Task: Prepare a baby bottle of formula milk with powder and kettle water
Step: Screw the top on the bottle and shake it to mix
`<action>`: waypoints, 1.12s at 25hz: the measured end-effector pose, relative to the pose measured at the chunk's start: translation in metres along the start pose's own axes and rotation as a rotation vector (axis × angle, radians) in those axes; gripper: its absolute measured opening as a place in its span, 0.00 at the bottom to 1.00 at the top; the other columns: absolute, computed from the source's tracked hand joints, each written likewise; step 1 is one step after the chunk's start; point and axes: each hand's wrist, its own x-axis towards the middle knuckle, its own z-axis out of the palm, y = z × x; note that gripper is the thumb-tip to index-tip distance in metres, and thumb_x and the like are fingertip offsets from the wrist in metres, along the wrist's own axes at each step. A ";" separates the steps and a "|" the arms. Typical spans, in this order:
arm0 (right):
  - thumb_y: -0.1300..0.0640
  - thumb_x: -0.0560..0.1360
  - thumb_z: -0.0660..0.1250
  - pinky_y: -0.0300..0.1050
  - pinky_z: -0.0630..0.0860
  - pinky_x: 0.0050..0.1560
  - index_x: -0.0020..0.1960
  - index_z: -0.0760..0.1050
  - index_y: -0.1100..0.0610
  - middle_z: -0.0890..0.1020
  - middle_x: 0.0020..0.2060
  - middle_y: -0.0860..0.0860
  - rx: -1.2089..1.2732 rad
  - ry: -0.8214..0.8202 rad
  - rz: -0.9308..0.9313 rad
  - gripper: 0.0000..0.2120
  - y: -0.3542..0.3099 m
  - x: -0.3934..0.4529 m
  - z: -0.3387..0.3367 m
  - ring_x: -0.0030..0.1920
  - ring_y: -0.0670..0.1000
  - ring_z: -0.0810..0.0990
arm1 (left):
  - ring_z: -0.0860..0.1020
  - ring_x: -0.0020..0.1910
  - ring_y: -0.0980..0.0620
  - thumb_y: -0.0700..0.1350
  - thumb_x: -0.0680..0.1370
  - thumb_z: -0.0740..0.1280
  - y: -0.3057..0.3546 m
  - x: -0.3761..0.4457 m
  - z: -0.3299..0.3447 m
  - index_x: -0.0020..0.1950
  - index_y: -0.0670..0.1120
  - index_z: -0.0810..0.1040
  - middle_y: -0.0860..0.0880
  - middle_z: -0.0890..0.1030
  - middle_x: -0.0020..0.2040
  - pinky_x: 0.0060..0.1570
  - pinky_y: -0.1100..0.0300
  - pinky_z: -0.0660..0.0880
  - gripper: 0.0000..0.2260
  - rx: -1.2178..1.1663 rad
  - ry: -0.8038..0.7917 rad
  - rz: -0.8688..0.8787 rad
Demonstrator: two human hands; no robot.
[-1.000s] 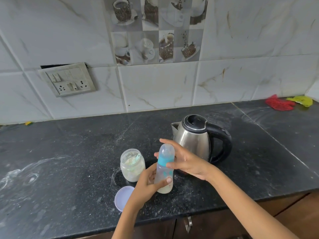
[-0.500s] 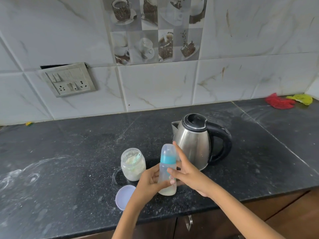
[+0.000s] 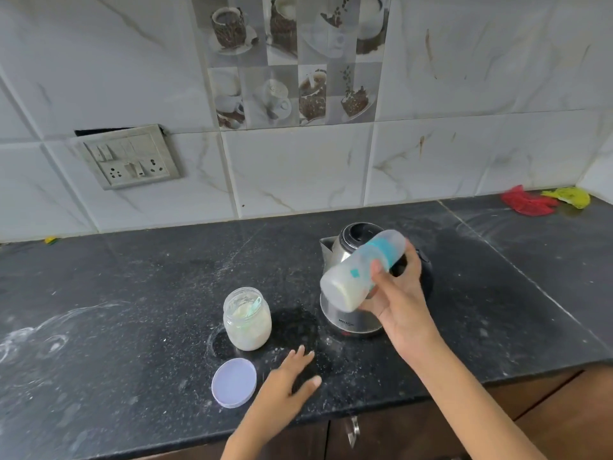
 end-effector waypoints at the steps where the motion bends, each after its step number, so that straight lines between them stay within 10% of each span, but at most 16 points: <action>1: 0.57 0.66 0.76 0.59 0.83 0.42 0.71 0.61 0.41 0.76 0.63 0.56 0.009 0.007 0.015 0.40 0.001 -0.002 0.000 0.61 0.60 0.80 | 0.48 0.76 0.56 0.61 0.78 0.56 -0.006 0.004 0.009 0.74 0.55 0.59 0.52 0.54 0.77 0.73 0.58 0.53 0.26 0.181 -0.061 -0.024; 6: 0.60 0.66 0.76 0.61 0.82 0.41 0.70 0.61 0.40 0.75 0.63 0.56 -0.027 0.008 0.040 0.40 0.006 -0.008 0.002 0.58 0.58 0.81 | 0.42 0.76 0.47 0.73 0.65 0.31 -0.011 0.009 0.022 0.77 0.50 0.51 0.44 0.43 0.78 0.73 0.54 0.46 0.47 0.597 -0.135 -0.097; 10: 0.65 0.68 0.75 0.60 0.83 0.41 0.69 0.63 0.40 0.78 0.58 0.55 -0.126 -0.061 0.098 0.38 0.009 -0.017 0.004 0.57 0.58 0.82 | 0.46 0.77 0.47 0.59 0.81 0.49 -0.004 0.004 0.032 0.76 0.49 0.55 0.44 0.48 0.78 0.74 0.55 0.48 0.26 0.647 -0.027 -0.125; 16: 0.66 0.65 0.72 0.59 0.83 0.39 0.66 0.65 0.44 0.84 0.47 0.47 -0.071 -0.017 0.060 0.35 0.000 -0.023 0.005 0.52 0.55 0.85 | 0.47 0.77 0.48 0.58 0.81 0.50 -0.002 0.004 0.035 0.76 0.49 0.57 0.44 0.49 0.78 0.75 0.54 0.48 0.25 0.646 0.011 -0.140; 28: 0.64 0.67 0.72 0.62 0.83 0.46 0.71 0.60 0.45 0.79 0.60 0.55 -0.108 0.048 0.034 0.39 0.001 -0.027 0.003 0.55 0.57 0.84 | 0.50 0.76 0.50 0.58 0.81 0.53 -0.007 -0.001 0.039 0.75 0.51 0.60 0.48 0.53 0.78 0.74 0.56 0.51 0.24 0.537 0.122 -0.090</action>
